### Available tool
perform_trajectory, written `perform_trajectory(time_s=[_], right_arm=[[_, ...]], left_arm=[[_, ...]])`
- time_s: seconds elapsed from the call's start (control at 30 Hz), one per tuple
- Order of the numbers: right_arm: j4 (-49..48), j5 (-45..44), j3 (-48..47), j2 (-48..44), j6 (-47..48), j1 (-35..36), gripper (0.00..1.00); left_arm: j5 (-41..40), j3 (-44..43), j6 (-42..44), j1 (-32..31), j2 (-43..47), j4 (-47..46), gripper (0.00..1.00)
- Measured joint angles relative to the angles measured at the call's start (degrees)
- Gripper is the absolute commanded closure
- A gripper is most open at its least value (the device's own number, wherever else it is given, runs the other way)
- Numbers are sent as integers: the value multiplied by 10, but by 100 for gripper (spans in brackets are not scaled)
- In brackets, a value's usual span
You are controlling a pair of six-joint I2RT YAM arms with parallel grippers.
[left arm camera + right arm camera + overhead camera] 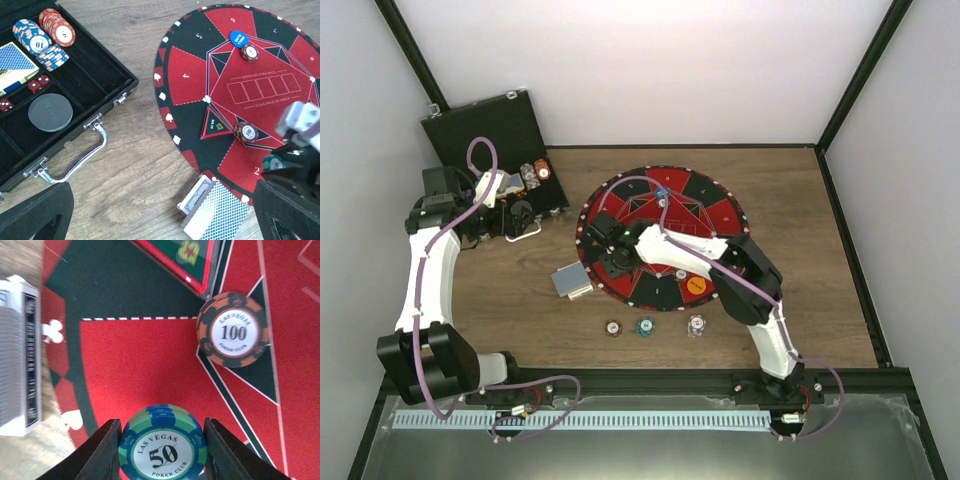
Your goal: Distribute texas hold em gaming equipment
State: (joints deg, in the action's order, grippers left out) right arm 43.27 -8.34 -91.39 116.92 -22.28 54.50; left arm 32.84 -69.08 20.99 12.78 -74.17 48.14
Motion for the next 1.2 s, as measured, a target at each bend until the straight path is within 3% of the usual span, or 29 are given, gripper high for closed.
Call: perform_trajectory(time_s=[0.2, 0.6, 0.83, 1.2], right_arm=[[-12, 17, -8, 53, 6, -7, 76], [-33, 27, -24, 72, 6, -24, 75], [-35, 28, -35, 81, 6, -26, 43], [-31, 30, -11, 32, 2, -19, 33]], left_arm=[[0, 0, 0, 0, 0, 0, 0], [6, 0, 0, 0, 0, 0, 0], [7, 0, 0, 0, 0, 0, 0], [7, 0, 0, 0, 0, 0, 0]])
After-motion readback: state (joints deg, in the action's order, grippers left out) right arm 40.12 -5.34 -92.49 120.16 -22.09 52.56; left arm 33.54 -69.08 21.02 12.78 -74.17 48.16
